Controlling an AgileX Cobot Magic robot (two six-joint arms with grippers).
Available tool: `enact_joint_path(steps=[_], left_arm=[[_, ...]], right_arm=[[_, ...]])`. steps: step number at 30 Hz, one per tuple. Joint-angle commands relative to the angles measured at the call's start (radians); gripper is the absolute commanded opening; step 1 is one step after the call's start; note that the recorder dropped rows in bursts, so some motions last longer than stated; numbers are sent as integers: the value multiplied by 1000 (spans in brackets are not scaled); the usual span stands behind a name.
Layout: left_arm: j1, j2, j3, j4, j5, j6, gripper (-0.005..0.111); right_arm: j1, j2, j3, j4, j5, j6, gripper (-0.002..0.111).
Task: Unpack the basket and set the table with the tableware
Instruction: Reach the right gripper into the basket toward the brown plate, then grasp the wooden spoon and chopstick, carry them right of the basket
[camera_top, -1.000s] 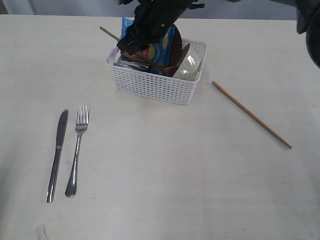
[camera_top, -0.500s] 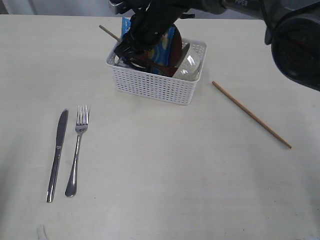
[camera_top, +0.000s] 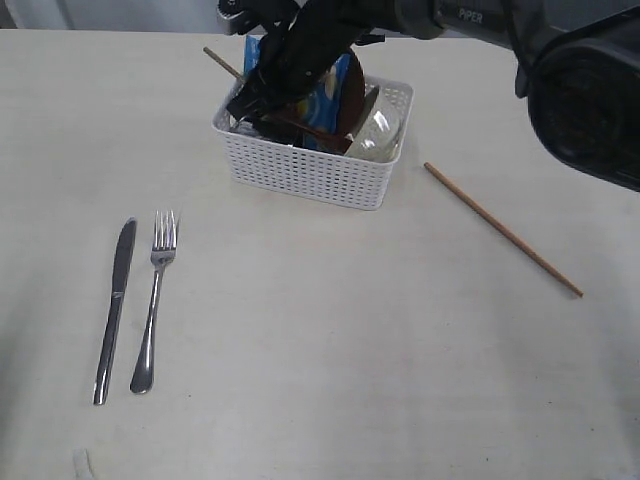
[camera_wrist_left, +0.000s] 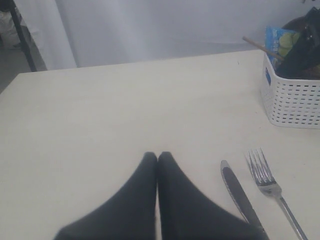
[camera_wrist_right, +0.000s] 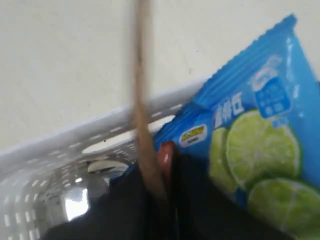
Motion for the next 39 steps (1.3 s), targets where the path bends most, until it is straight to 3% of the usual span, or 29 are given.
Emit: enact_joint_path(steps=[1, 26, 31, 39], left_arm=[[-5, -2, 2, -2, -1, -2, 0], [-5, -2, 2, -2, -1, -2, 0], [-5, -2, 2, -2, -1, -2, 0], [-5, -2, 2, -2, -1, -2, 0]], right_arm=[[-2, 18, 8, -11, 55, 4, -1], [-4, -227, -24, 15, 84, 4, -1], [-77, -293, -24, -11, 118, 49, -1], [-273, -347, -24, -15, 218, 136, -1]])
